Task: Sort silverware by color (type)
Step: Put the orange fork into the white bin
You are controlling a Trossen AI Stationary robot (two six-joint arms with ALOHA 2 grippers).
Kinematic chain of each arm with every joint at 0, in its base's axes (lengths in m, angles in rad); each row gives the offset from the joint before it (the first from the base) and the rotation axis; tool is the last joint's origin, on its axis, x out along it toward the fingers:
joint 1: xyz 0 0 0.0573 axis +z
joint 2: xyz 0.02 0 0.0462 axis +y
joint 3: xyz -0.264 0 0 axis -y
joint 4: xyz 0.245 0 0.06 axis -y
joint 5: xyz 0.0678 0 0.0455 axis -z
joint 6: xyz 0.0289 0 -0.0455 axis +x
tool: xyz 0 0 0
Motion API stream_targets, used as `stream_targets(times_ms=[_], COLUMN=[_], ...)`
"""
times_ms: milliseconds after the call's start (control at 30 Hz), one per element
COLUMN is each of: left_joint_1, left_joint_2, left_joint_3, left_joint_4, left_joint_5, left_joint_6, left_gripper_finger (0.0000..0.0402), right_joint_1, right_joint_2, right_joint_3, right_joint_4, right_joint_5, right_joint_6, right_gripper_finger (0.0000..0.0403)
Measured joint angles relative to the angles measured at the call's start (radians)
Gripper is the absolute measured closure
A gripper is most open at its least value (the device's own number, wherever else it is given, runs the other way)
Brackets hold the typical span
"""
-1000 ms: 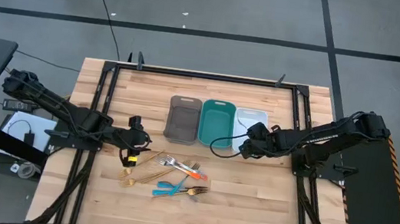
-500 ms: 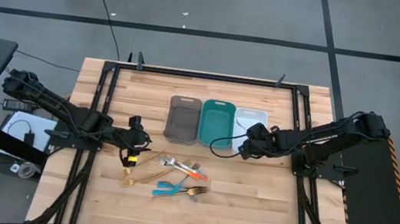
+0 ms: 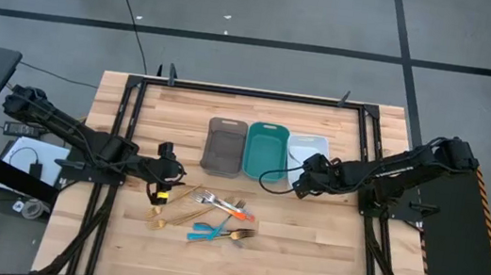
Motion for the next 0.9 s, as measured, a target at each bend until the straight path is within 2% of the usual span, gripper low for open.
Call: stream_targets(times_ms=[267,633,900], left_joint_1=[0.0,0.0,0.0], left_joint_2=[0.0,0.0,0.0], left_joint_3=[0.0,0.0,0.0], left_joint_4=[0.0,0.0,0.0], left_joint_5=[0.0,0.0,0.0], left_joint_6=[0.0,0.0,0.0], left_gripper_finger=[0.0251,0.0251,0.0251], right_joint_1=[-0.014,-0.027,-0.027], right_joint_2=[0.0,-0.001,-0.001], right_joint_3=[0.0,0.0,0.0], right_joint_4=[0.0,0.0,0.0], right_joint_5=[-0.017,-0.016,-0.016], right_joint_6=[-0.009,-0.024,-0.028], right_gripper_finger=[0.037,0.0311,0.0304])
